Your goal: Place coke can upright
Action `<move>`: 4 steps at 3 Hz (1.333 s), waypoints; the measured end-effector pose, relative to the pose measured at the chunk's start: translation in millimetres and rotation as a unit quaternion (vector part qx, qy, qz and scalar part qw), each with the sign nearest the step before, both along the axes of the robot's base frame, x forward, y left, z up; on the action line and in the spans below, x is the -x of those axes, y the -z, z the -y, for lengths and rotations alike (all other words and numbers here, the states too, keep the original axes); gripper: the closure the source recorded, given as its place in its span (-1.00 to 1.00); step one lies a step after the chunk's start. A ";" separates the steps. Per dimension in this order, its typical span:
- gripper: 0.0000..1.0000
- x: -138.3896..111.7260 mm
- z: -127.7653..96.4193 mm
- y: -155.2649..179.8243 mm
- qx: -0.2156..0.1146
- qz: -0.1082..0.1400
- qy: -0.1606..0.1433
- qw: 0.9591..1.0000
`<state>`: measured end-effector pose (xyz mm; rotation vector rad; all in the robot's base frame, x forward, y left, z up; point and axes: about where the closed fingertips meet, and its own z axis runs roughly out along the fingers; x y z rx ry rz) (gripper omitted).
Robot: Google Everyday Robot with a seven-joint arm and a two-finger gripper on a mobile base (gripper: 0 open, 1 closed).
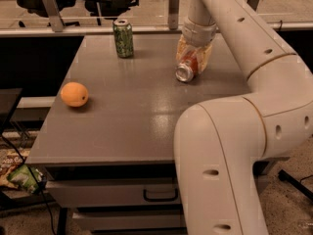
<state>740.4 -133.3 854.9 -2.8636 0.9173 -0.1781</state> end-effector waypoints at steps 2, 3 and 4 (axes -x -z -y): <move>0.87 4.8 4.5 -23.8 0.038 0.020 -0.023 0.999; 1.00 11.2 -5.2 -53.7 0.025 0.051 -0.040 0.998; 1.00 25.7 -20.8 -81.4 0.005 0.080 -0.074 0.994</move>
Offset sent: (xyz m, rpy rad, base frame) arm -0.0517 -0.0089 0.0560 -0.1236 0.0052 0.0746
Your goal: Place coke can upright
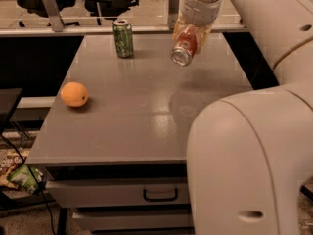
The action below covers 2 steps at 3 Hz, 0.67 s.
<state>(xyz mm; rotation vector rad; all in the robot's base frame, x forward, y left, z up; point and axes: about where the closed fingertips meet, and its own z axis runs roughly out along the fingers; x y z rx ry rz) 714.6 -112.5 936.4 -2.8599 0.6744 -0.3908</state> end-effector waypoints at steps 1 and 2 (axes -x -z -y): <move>1.00 25.8 -18.8 -16.9 -0.014 0.034 -0.044 0.998; 1.00 24.8 -18.7 -16.8 -0.014 0.035 -0.043 0.998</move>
Offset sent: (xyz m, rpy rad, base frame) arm -0.0180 0.0134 0.0198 0.0243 -0.0687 0.0720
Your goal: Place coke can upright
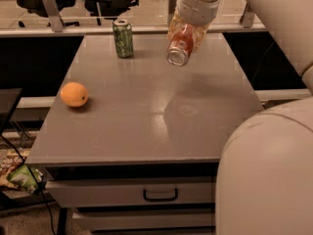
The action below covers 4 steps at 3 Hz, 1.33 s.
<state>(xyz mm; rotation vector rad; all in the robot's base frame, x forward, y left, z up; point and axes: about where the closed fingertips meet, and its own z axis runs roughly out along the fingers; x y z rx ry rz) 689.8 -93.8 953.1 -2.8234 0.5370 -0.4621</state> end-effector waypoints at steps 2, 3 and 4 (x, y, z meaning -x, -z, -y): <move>1.00 3.5 -4.7 -5.4 0.071 0.053 -0.046 0.995; 1.00 -2.1 -18.5 -6.5 0.082 0.128 -0.130 0.980; 1.00 -14.0 -33.8 -13.6 0.047 0.198 -0.198 0.959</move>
Offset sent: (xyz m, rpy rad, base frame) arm 0.0138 0.0336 0.0199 -0.2257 -0.4110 0.3362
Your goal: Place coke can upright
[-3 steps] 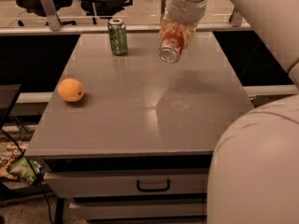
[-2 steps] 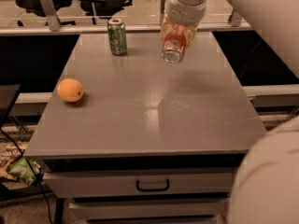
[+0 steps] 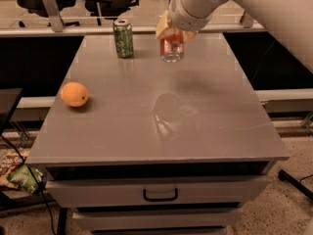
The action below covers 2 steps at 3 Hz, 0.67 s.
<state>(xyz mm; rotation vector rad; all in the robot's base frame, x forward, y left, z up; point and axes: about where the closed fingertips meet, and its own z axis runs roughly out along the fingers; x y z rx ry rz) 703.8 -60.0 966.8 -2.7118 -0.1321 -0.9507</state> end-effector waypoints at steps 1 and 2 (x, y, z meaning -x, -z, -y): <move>1.00 -8.7 -19.5 -11.0 -0.055 0.036 -0.072 0.995; 1.00 -11.7 -30.6 -18.3 -0.082 0.068 -0.137 0.985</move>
Offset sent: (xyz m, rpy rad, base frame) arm 0.0101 0.0381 0.0295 0.1594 -0.2730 0.5168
